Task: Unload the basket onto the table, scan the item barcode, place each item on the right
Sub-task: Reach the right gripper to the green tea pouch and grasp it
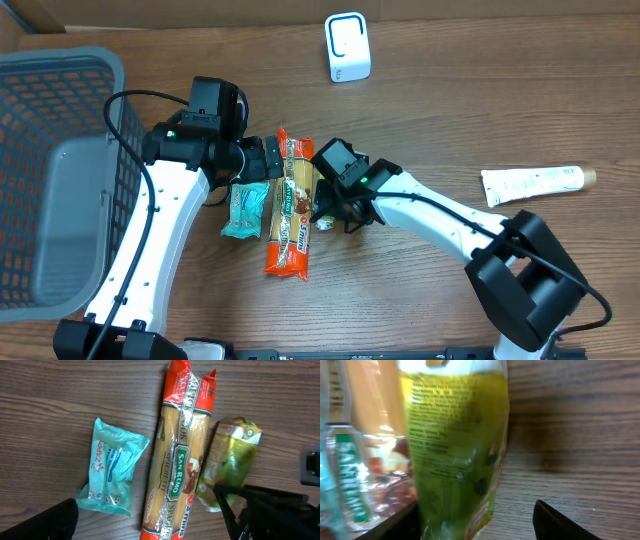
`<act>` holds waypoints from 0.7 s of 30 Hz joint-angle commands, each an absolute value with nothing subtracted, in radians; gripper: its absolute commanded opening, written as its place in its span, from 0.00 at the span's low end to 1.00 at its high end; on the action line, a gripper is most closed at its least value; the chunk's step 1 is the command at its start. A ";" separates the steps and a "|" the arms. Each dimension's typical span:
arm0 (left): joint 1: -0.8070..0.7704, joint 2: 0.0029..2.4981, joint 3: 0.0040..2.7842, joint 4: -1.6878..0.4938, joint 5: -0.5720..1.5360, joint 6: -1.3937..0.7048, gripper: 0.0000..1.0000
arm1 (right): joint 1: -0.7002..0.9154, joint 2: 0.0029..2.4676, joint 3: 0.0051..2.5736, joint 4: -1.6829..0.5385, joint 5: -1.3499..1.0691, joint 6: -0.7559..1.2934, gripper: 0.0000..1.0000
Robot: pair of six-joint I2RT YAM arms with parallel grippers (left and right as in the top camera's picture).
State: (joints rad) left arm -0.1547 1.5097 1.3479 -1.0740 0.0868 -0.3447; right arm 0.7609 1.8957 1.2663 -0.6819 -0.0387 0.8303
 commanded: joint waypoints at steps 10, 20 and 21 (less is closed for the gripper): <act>-0.147 1.517 1.353 -1.073 0.097 -0.337 1.00 | 0.630 1.907 1.261 -0.778 -0.081 0.682 0.59; -0.147 1.517 1.353 -1.073 0.097 -0.337 0.99 | 0.617 1.905 1.359 -0.836 -0.151 0.474 0.64; -0.147 1.517 1.353 -1.073 0.097 -0.337 1.00 | 0.630 1.905 1.381 -0.845 -0.151 0.475 0.65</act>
